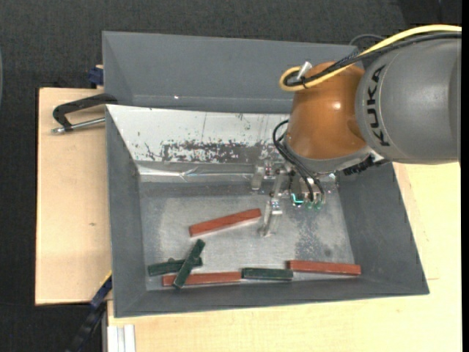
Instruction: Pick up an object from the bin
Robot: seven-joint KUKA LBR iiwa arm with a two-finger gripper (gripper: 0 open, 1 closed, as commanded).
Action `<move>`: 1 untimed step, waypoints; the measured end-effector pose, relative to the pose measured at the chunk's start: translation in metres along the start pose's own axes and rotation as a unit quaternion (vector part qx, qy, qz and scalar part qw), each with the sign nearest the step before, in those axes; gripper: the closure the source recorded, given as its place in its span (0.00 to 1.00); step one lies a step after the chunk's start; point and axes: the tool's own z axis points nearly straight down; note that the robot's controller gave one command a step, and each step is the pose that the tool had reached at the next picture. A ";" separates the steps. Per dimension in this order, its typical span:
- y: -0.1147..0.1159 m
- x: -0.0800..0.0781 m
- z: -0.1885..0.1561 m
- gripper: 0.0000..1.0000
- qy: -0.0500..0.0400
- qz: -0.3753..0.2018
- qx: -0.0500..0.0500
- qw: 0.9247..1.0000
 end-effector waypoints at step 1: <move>0.000 -0.002 -0.005 0.00 -0.004 0.000 0.000 1.000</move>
Offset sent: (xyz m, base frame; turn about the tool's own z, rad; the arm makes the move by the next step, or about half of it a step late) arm -0.0638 0.0414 -0.0684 -0.2235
